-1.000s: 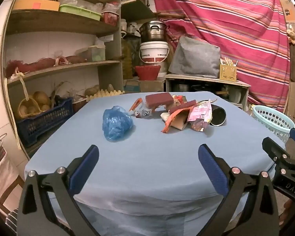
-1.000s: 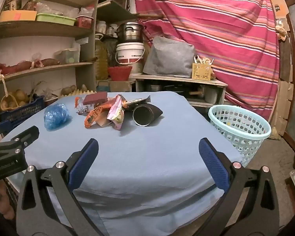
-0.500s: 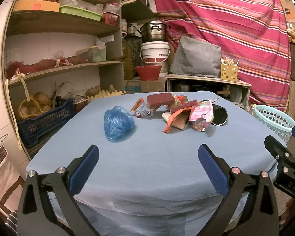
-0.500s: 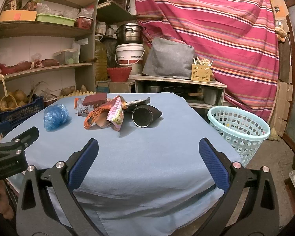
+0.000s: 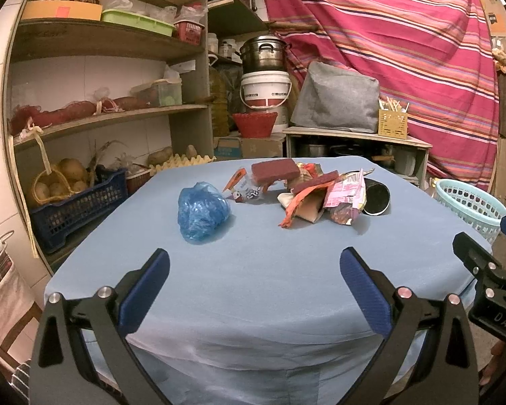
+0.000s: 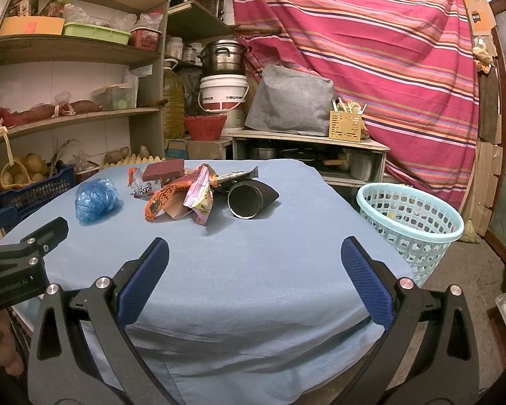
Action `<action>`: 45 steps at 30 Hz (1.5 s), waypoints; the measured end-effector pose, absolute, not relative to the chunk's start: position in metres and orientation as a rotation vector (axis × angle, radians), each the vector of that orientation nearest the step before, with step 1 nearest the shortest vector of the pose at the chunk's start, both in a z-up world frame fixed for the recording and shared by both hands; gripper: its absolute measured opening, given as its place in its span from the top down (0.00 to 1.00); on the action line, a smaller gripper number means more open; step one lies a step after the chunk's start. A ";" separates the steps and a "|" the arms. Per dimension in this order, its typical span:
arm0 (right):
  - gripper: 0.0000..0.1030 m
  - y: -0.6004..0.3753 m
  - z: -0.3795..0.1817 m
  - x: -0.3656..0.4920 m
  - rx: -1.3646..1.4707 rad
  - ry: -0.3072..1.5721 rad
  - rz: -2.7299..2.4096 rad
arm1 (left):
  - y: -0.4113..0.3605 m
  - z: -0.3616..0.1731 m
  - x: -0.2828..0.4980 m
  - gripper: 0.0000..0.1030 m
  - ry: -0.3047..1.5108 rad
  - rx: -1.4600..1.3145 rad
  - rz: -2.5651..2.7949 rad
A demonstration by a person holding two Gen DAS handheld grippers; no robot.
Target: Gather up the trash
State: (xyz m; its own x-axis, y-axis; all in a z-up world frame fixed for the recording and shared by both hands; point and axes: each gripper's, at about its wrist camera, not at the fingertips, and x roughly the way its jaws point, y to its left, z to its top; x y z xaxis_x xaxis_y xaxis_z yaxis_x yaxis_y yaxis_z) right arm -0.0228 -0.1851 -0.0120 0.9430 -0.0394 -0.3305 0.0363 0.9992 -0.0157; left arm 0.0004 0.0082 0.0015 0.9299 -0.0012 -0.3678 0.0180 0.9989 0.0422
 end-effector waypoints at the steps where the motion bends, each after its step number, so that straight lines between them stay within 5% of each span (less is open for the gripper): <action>1: 0.04 -0.184 -0.013 -0.023 -0.009 0.337 -0.040 | 0.008 0.001 0.001 0.04 0.378 0.046 -0.010; 45: 0.04 -0.183 -0.011 -0.022 -0.020 0.342 -0.041 | 0.008 0.001 0.001 0.04 0.378 0.049 -0.009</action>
State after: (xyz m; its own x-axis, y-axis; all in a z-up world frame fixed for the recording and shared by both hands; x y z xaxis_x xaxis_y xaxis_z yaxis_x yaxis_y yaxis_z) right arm -0.0220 -0.1831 -0.0112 0.9412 -0.0441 -0.3350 0.0372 0.9989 -0.0269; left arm 0.0007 0.0084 0.0014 0.9293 0.0003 -0.3692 0.0179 0.9988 0.0458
